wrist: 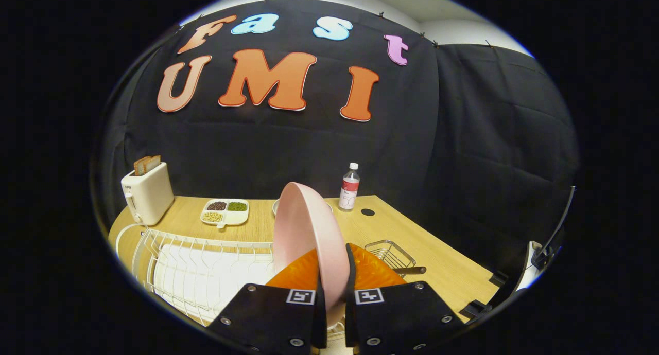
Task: Take the plate from the dish rack, then take the spoon from the basket and place it into the plate.
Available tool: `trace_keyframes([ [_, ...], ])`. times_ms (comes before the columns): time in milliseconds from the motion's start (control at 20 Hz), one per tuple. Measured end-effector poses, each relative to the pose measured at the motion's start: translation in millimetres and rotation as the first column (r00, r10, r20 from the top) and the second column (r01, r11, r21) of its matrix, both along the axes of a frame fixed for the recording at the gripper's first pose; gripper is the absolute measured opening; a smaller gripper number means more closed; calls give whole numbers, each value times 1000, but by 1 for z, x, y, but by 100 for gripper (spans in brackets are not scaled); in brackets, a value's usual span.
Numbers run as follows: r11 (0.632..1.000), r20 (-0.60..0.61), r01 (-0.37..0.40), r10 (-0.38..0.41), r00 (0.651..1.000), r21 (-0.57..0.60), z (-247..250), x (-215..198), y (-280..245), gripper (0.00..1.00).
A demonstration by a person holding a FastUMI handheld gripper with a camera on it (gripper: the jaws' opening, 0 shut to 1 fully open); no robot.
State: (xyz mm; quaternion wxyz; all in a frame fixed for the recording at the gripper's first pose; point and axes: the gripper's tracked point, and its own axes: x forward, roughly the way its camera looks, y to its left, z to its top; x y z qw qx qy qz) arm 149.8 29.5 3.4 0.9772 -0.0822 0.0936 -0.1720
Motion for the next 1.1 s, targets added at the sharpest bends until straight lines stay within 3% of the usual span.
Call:
trace_keyframes([
  [250,998,37,-58,57,998,40,15,-27,7,14],
  [600,967,48,-198,193,980,162,4,-99,22,14],
  [800,926,20,-254,259,966,280,-28,-134,25,13],
  [1100,832,-26,-254,305,952,493,-91,-169,26,13],
])
